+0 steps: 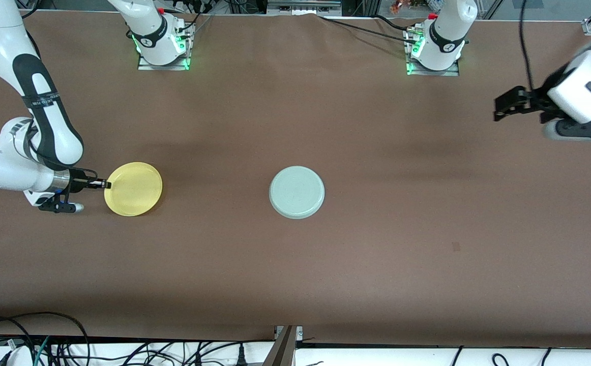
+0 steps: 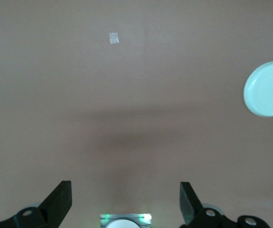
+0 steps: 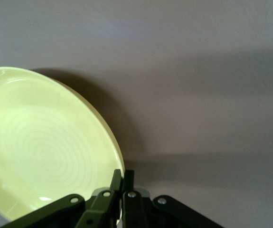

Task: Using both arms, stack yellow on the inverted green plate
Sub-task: 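Grasp the yellow plate rim with the right gripper and lift, then lower the yellow plate onto the inverted green plate, right gripper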

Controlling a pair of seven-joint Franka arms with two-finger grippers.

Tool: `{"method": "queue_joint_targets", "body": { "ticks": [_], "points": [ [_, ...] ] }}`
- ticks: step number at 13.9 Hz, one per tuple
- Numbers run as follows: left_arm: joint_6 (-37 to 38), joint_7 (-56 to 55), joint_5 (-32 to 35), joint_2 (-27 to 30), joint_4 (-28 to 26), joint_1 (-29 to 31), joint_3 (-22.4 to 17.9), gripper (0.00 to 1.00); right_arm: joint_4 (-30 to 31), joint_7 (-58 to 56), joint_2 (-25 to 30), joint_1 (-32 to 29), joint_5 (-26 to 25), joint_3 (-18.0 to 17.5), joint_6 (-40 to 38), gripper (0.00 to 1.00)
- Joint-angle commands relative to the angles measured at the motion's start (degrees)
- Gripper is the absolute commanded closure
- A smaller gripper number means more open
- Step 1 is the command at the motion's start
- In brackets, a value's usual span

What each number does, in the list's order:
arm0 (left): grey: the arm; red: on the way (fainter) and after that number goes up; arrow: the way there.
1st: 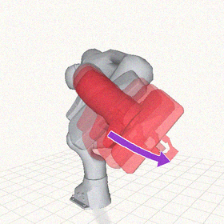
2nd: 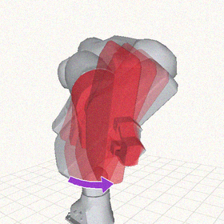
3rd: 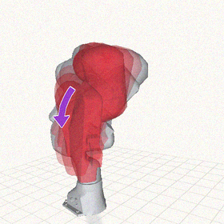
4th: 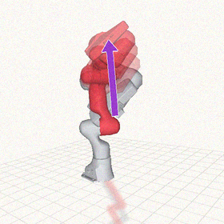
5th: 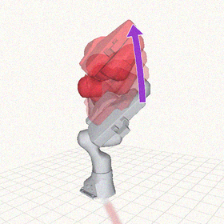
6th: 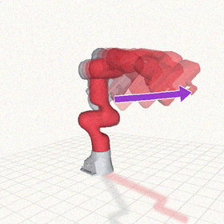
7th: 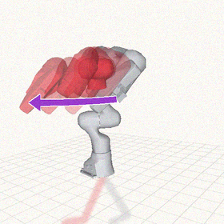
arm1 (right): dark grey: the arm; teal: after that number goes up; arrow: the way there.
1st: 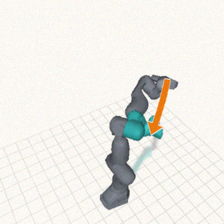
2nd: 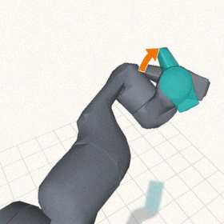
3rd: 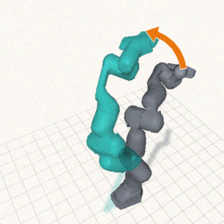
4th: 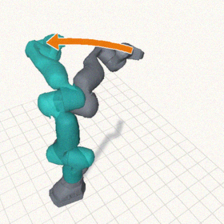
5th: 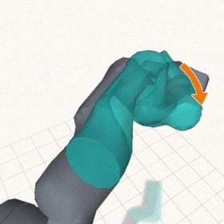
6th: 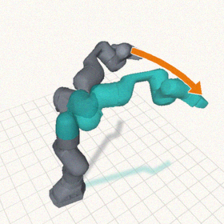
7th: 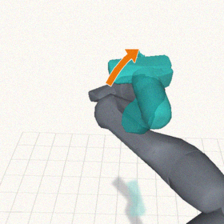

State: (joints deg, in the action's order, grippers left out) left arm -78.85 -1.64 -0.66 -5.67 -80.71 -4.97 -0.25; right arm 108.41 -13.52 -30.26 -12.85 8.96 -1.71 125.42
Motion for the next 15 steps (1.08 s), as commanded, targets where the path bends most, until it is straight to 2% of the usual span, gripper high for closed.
{"method": "queue_joint_targets", "body": {
  "ticks": [1,4,6,7,12,15],
  "points": [
    [-6.57,6.12,2.94,6.98,-10.6,-0.3,-0.45,0.0,-5.28,0.34,5.11,-0.25,1.24,-5.82,-9.98,1.0],
    [-6.49,6.3,2.95,5.76,-9.55,-0.39,0.07,0.0,-12.15,7.51,4.59,1.24,1.24,-10.66,-17.91,1.0],
    [-6.84,6.3,3.03,5.58,-9.29,-0.39,0.07,0.0,-12.43,14.02,4.68,5.7,1.24,-13.92,-17.58,1.0],
    [-6.93,6.39,3.04,5.32,-9.2,-0.31,-0.01,0.0,-12.86,17.62,3.81,9.03,1.24,-14.1,-16.79,1.0],
    [-7.54,6.3,3.91,5.05,-9.11,-0.3,-0.28,0.0,-13.04,37.84,-1.81,25.21,3.26,-14.11,-0.65,1.0],
    [-8.07,6.39,4.0,4.79,-8.67,-0.3,-0.28,0.0,-13.13,39.28,-5.86,28.65,6.06,-14.19,5.88,1.0]
  ]
}}
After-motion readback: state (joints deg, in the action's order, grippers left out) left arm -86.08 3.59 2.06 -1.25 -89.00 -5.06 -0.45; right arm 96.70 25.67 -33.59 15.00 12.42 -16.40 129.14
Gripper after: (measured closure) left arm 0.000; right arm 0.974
